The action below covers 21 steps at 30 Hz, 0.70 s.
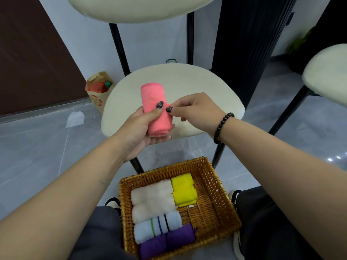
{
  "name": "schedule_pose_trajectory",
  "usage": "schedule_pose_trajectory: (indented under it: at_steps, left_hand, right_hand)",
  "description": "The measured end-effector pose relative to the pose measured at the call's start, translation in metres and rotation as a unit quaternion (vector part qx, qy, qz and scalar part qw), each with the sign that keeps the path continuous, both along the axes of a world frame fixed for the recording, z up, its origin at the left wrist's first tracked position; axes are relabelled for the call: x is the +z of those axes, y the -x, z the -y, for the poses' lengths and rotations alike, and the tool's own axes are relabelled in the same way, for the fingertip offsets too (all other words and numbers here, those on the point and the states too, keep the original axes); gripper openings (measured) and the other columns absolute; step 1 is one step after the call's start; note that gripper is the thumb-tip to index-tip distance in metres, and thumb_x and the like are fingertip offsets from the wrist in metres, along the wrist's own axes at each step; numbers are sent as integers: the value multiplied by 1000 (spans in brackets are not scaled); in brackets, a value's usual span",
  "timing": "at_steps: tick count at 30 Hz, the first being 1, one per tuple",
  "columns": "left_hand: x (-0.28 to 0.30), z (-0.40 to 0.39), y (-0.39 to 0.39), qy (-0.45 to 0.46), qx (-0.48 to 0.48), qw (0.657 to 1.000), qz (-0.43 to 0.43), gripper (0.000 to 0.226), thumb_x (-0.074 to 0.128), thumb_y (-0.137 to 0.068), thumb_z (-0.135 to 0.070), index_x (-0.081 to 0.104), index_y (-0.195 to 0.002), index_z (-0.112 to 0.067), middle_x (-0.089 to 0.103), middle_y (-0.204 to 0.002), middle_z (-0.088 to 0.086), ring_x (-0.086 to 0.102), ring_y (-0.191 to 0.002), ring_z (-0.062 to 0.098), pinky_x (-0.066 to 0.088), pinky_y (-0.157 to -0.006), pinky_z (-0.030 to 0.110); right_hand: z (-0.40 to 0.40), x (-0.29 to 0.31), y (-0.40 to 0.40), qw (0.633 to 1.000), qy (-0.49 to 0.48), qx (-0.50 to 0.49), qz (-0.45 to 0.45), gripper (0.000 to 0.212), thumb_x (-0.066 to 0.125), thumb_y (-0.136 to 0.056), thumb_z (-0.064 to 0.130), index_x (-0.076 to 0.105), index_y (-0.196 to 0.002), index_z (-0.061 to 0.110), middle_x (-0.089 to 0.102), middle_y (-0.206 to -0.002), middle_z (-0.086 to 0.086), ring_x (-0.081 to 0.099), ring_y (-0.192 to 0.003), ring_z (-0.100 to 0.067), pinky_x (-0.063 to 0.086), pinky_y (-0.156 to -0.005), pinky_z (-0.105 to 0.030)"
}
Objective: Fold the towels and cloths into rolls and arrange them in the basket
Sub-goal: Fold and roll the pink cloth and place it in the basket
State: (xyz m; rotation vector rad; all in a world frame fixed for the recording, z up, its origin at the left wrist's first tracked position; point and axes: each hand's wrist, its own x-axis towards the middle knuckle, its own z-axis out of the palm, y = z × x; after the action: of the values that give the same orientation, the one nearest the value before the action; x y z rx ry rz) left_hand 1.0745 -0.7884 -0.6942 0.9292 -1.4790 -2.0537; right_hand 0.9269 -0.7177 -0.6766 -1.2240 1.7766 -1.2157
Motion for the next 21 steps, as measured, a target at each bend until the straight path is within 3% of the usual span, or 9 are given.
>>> schedule_pose_trajectory:
  at_steps: [2, 4, 6, 8, 11, 15, 21]
  left_hand:
    - [7, -12, 0, 21, -15, 1000, 8, 49, 62, -83, -31, 51, -129, -16, 69, -106, 7, 69, -89, 22, 60, -72, 35]
    - [12, -26, 1, 49, -45, 997, 26, 53, 66, -75, -33, 54, -124, -16, 68, -98, 5, 66, -82, 19, 54, -59, 25]
    - [15, -39, 1, 79, -85, 992, 51, 49, 68, -71, -34, 60, -115, -15, 66, -92, 4, 62, -77, 15, 49, -56, 21]
    - [16, -52, -1, 101, -122, 985, 72, 44, 70, -69, -34, 63, -108, -15, 65, -88, 3, 60, -72, 11, 47, -59, 21]
    - [8, -69, -5, 110, -147, 978, 94, 45, 74, -66, -33, 65, -107, -17, 66, -92, 5, 61, -76, 11, 49, -66, 24]
    - [-13, -83, -10, 137, -120, 974, 133, 33, 83, -67, -24, 70, -97, -17, 68, -91, 5, 64, -82, 14, 55, -76, 31]
    - [-42, -91, -21, 112, -101, 977, 154, 48, 86, -66, -18, 66, -109, -12, 67, -97, 3, 65, -82, 10, 51, -63, 20]
  right_hand:
    - [-13, 6, 3, 997, 41, -64, 20, 10, 65, -86, 11, 71, -92, 13, 65, -82, 5, 53, -61, 9, 42, -63, -9]
    - [-26, 10, 8, 990, 74, -108, 46, 21, 66, -85, 15, 67, -106, 18, 64, -98, 1, 57, -82, 1, 42, -74, -15]
    - [-42, 15, 12, 991, 70, -77, 81, 32, 65, -87, 22, 62, -119, 25, 60, -116, 2, 57, -104, -6, 44, -87, -23]
    - [-59, 17, 12, 988, 59, -10, 142, 32, 61, -90, 20, 60, -122, 27, 59, -125, -1, 55, -115, -12, 47, -95, -31]
    - [-84, 15, 4, 985, 39, 36, 163, 24, 58, -91, 16, 65, -114, 20, 64, -119, -5, 59, -111, -19, 53, -90, -35]
    - [-107, -7, -1, 988, -19, -12, 153, 18, 65, -87, 15, 68, -105, 14, 65, -110, -5, 64, -100, -21, 59, -78, -34]
    - [-125, -48, -4, 966, -96, 4, 239, 28, 69, -84, 20, 64, -109, 10, 66, -105, -8, 67, -89, -20, 59, -71, -30]
